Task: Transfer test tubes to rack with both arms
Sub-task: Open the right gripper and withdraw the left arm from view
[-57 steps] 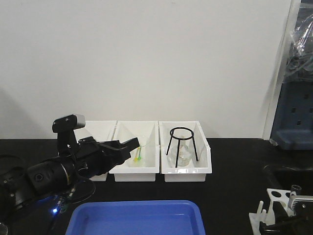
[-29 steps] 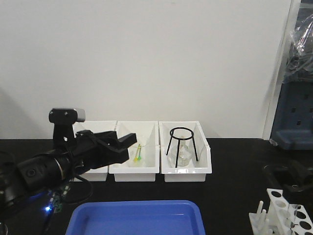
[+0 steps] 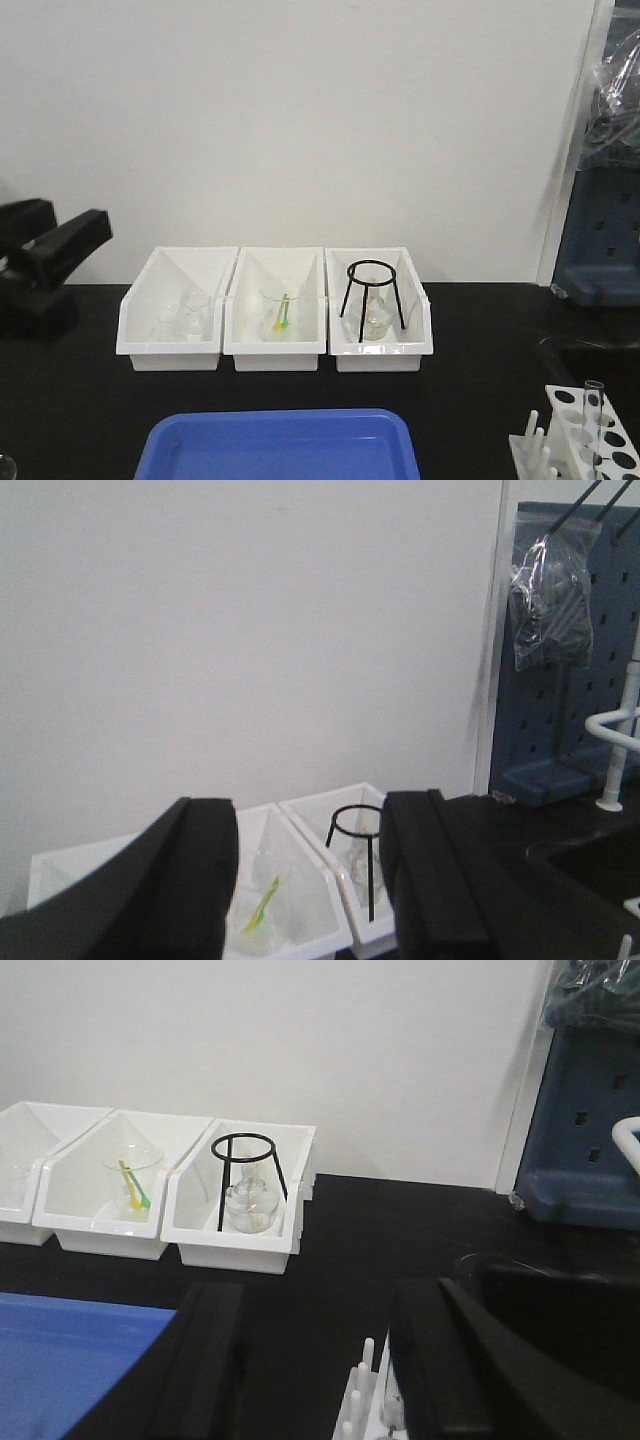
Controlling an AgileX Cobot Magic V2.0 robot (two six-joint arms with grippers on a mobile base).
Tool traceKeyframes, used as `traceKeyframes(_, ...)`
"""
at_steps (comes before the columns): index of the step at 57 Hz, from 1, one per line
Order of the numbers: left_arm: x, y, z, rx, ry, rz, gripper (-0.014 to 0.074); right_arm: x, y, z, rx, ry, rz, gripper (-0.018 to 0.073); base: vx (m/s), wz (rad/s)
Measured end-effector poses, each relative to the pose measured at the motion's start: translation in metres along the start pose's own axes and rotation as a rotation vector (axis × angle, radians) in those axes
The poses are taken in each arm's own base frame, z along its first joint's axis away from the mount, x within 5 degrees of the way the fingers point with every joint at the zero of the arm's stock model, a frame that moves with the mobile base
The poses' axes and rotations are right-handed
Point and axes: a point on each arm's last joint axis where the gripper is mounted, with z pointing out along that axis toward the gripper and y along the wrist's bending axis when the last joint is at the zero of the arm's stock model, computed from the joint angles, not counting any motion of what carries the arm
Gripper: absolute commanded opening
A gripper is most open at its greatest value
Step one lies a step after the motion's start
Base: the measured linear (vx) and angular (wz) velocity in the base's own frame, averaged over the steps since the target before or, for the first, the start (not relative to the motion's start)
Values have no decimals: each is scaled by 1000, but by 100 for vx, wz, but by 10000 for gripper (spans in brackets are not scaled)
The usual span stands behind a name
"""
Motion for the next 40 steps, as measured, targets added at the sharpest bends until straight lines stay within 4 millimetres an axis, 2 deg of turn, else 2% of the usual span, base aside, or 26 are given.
traceKeyframes(6, 11, 0, -26, -11, 0, 0, 445, 0, 0, -1, -1, 1, 0, 404, 0, 0)
traceKeyframes(15, 22, -1, -47, -11, -9, 0, 445, 1, 0, -1, -2, 6, -1, 404, 0, 0)
traceKeyframes(24, 31, -1, -53, -17, 7, -2, 445, 1, 0, -1, -2, 6, -1, 404, 0, 0)
traceKeyframes(40, 34, 1, -54, -29, 26, -2, 445, 1, 0, -1, -2, 6, -1, 404, 0, 0)
